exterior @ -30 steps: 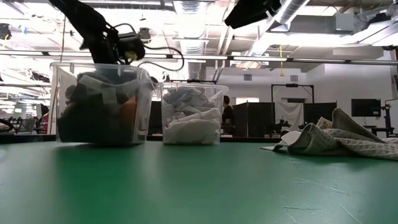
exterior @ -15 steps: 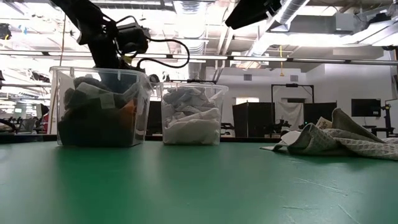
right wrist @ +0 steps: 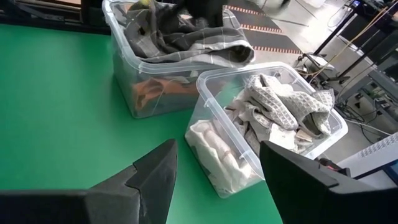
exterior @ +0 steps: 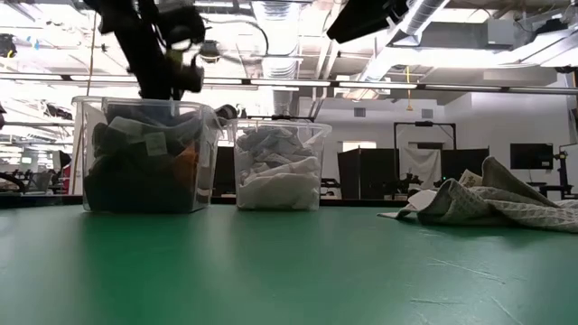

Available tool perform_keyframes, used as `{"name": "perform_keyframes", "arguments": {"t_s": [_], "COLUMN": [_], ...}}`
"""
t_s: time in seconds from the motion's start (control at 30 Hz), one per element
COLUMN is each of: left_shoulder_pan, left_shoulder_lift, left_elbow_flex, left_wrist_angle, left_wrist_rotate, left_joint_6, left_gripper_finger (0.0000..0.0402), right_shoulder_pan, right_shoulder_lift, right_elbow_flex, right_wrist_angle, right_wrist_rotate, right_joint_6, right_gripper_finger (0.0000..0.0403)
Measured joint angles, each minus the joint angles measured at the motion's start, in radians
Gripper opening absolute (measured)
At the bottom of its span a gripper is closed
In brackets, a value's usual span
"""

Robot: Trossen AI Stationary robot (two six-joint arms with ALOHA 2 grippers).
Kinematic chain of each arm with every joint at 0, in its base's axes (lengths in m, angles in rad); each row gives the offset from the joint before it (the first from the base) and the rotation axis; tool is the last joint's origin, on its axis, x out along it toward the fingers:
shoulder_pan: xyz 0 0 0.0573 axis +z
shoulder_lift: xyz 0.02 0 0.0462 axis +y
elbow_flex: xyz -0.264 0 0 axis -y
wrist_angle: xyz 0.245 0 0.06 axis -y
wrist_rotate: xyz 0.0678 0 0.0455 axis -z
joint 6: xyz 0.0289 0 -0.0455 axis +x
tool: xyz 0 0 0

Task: Sort towels by color in basket
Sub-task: Put the gray towel into the left transparent bin

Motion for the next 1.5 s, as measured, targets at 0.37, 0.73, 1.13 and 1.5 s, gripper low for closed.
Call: {"name": "perform_keyframes", "arguments": {"t_s": [0.37, 0.73, 1.13, 1.5], "left_shoulder_pan": [0.004, 0.004, 0.006, -0.004], "left_shoulder_lift": [-0.163, 0.040, 0.333, 0.126], "left_elbow_flex": [0.040, 0.040, 0.047, 0.090], "left_wrist_angle": [0.128, 0.085, -0.053, -0.151], "left_wrist_rotate": [0.125, 0.229, 0.329, 0.351], "left_joint_6": [-0.079, -0.148, -0.218, -0.123], "left_gripper_finger": [0.0000, 0.0000, 0.0000, 0.0000], "right_shoulder_pan": [0.001, 0.001, 0.003, 0.003], "right_shoulder_lift": [0.000, 0.000, 0.000, 0.000], "right_elbow_flex": [0.000, 0.000, 0.000, 0.000], "right_wrist_angle": [0.001, 0.001, -0.023, -0.023], "right_wrist_rotate": [0.000, 0.000, 0.000, 0.000], "right_joint_6": [0.005, 0.004, 0.005, 0.005], "right_gripper_finger": [0.0260, 0.0260, 0.0260, 0.0260]}}
